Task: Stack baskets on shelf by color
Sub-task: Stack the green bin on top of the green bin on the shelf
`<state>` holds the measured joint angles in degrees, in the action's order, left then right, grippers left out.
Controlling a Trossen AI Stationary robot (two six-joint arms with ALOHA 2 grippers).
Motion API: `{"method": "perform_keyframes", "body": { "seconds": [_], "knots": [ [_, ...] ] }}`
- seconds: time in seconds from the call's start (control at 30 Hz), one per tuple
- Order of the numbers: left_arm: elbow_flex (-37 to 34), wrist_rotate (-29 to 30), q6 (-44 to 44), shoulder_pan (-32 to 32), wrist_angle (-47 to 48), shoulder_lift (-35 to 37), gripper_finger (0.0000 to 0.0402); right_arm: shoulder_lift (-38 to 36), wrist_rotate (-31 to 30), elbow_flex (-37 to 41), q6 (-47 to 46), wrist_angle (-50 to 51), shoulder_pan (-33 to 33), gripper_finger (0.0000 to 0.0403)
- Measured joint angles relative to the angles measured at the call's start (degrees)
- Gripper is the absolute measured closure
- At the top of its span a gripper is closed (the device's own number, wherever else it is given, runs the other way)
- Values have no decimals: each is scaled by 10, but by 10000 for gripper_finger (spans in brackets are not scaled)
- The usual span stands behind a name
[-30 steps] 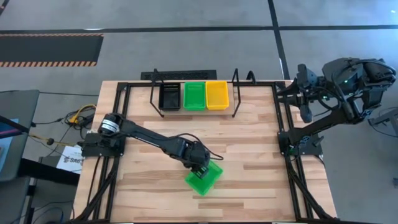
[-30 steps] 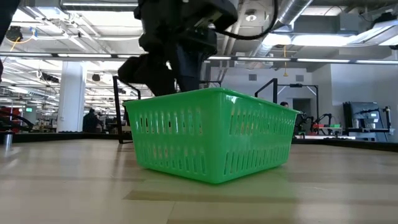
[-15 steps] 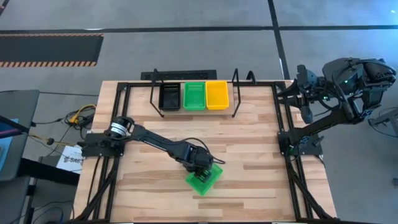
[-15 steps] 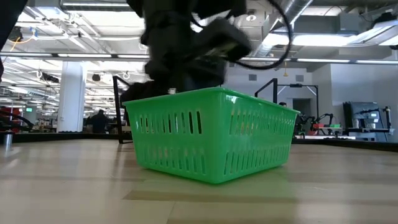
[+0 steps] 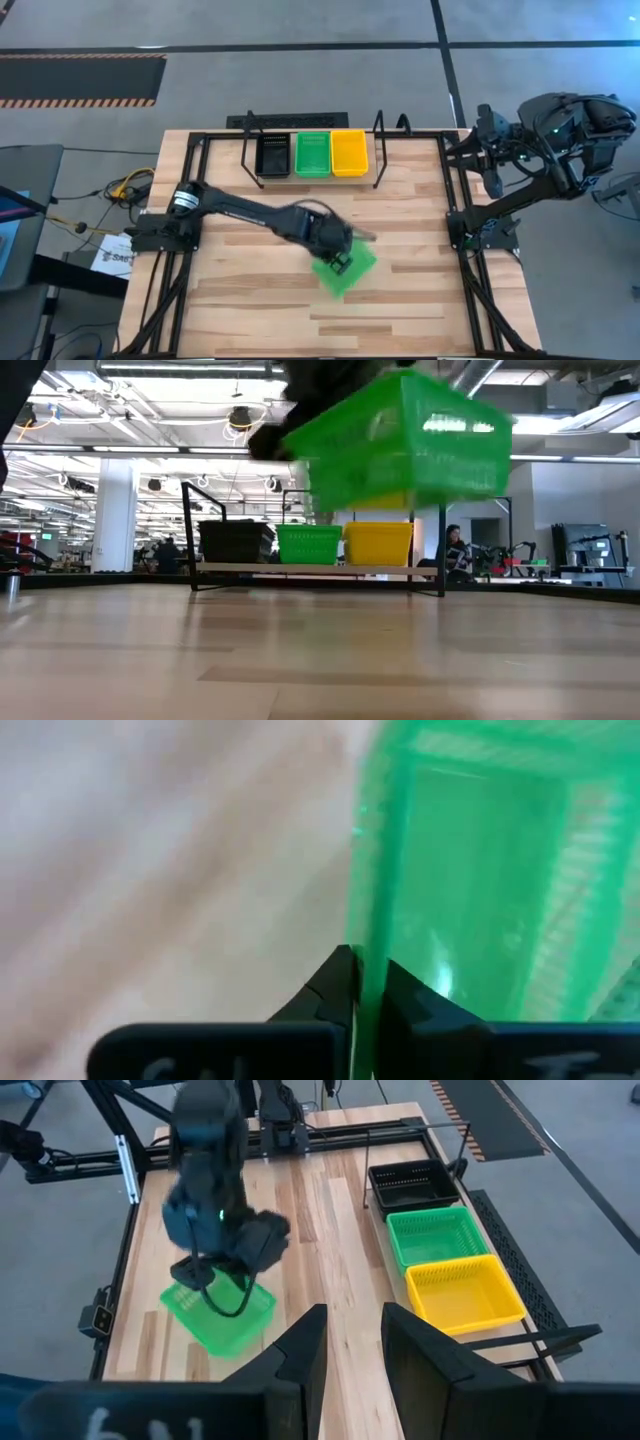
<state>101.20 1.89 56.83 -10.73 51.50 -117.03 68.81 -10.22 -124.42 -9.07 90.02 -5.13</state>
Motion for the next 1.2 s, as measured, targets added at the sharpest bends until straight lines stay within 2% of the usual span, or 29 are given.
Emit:
{"method": "perform_keyframes", "body": {
  "seconds": [0.2,0.33,0.47,0.7,0.83,0.97,1.2],
  "knots": [
    [173,180,-39,43,190,6,401,2,0,0,0,0,0,285],
    [254,230,-52,105,264,9,401,2,0,0,0,0,0,285],
    [291,211,-77,183,292,9,401,2,-1,0,0,0,0,285],
    [293,76,-105,316,297,8,402,2,-3,0,0,0,0,285],
    [279,29,-97,371,298,7,401,2,-4,0,1,0,0,285],
    [264,-1,-77,399,289,8,401,2,-4,0,1,0,0,285],
    [193,-28,-51,401,218,7,401,2,-4,0,1,0,0,285]
  ]
}}
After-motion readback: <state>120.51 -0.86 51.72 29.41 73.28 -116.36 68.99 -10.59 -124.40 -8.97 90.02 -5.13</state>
